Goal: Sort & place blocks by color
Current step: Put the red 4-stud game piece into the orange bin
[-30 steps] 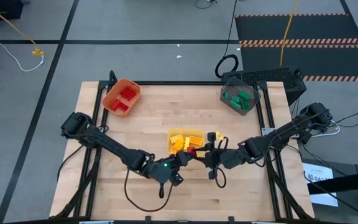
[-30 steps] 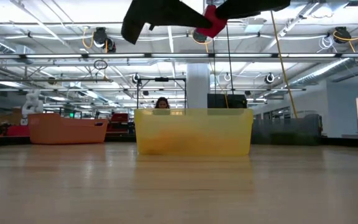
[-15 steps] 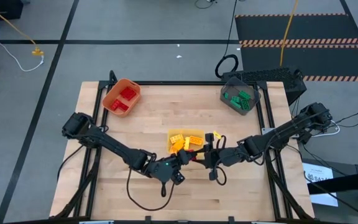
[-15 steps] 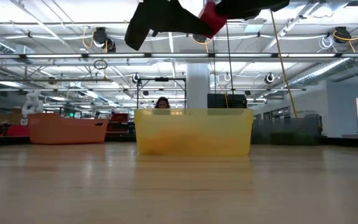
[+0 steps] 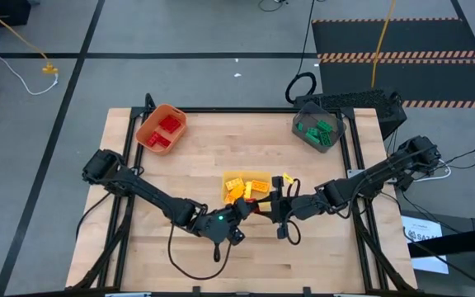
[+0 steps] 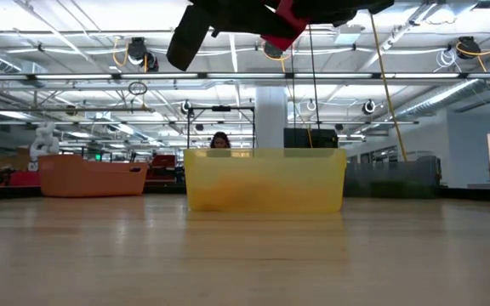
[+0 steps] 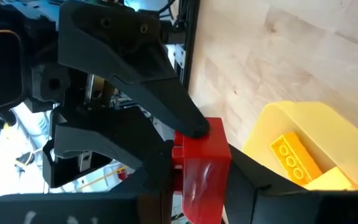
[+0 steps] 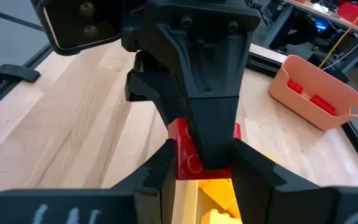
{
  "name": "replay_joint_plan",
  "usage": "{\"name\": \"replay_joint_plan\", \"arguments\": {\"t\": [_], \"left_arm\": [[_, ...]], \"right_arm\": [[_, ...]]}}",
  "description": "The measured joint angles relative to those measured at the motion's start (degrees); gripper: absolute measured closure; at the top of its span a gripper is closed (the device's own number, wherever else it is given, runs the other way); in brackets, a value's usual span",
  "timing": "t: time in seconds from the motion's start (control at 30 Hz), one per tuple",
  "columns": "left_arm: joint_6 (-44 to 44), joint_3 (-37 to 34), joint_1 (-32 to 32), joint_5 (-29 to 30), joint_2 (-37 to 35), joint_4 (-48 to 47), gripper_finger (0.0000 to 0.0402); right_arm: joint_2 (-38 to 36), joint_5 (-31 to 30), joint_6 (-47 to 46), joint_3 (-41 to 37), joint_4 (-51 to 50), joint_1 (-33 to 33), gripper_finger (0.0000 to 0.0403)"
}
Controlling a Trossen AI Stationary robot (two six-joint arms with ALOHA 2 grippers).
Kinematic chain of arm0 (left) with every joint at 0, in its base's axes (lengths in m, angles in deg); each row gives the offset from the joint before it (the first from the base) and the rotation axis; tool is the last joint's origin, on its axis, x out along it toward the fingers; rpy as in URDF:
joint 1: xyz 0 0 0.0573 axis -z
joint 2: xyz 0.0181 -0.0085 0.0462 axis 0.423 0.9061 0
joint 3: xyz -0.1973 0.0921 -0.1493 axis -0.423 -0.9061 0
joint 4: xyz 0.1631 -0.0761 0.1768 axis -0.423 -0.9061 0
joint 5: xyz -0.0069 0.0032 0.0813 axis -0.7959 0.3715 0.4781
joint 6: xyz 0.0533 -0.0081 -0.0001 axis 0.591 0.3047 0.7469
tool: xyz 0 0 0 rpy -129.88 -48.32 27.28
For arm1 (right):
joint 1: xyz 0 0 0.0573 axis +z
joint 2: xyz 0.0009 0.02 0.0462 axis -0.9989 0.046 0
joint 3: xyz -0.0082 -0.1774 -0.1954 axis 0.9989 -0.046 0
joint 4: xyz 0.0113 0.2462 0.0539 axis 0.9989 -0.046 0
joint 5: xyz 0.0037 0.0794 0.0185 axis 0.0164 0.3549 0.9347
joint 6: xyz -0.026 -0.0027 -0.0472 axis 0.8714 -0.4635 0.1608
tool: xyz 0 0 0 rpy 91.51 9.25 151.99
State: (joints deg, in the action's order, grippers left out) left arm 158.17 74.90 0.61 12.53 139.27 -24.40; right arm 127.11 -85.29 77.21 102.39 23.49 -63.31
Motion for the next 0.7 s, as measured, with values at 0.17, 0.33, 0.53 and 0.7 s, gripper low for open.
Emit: {"name": "replay_joint_plan", "arguments": {"t": [0.17, 0.33, 0.53, 0.7], "left_arm": [[1.05, 0.00, 0.43, 3.03, -0.23, 0.07, 0.0308], [0.17, 0.00, 1.02, 5.26, -0.57, -0.74, 0.0308], [-2.63, -0.02, 0.68, 12.43, -0.57, -6.10, 0.0308], [-10.56, -0.07, -2.53, 24.29, -1.63, -15.64, 0.0308]], "right_arm": [[0.00, -0.54, -0.15, 0.00, 0.85, -0.07, 0.0279], [-0.04, -0.65, -0.34, 0.00, 2.54, -0.17, 0.0217], [-0.02, -4.10, 1.09, 0.00, 2.44, -0.11, 0.0150], [-0.17, -8.22, 2.14, 0.00, 2.23, -0.15, 0.0120]]}}
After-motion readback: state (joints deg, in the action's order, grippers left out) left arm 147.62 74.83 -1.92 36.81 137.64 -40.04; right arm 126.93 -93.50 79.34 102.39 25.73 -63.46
